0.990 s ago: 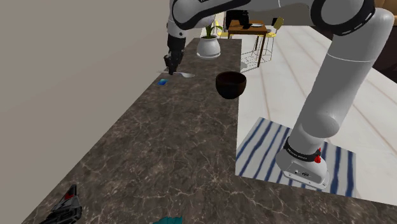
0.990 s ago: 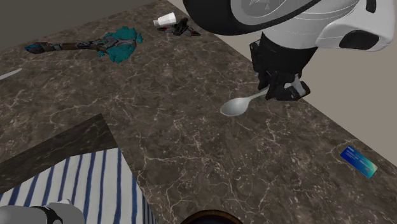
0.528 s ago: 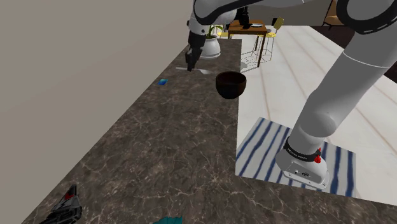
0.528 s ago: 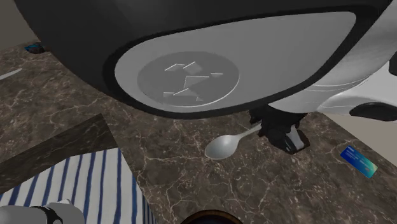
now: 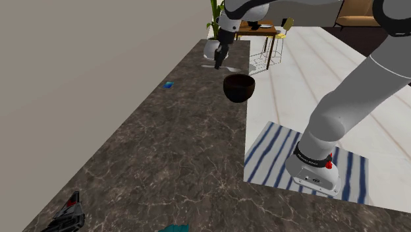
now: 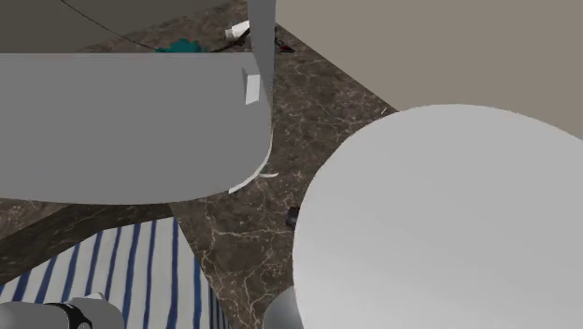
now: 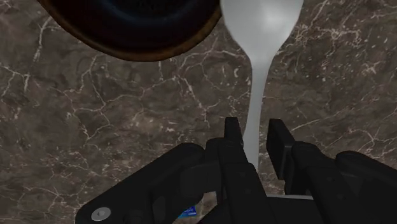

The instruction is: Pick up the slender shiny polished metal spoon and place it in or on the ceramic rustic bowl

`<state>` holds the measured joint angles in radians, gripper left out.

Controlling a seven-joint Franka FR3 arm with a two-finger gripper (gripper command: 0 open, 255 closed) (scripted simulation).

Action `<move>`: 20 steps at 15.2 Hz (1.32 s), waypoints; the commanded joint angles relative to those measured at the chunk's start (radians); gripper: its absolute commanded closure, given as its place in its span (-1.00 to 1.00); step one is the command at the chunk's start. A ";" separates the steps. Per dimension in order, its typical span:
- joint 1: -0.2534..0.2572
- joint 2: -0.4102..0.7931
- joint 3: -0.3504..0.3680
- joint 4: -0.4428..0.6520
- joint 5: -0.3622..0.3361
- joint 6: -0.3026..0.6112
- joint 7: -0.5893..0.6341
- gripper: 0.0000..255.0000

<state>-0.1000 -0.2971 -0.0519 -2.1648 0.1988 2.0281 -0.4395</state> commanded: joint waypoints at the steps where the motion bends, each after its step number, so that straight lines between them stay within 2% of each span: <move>1: -0.018 -0.032 -0.030 -0.027 -0.005 -0.013 -0.044 1.00; 7: -0.078 -0.107 -0.133 -0.075 -0.035 -0.066 -0.183 1.00; 20: -0.074 -0.074 -0.142 -0.221 -0.016 0.109 -0.224 1.00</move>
<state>-0.1747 -0.3784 -0.1925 -2.3782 0.1801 2.1217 -0.6598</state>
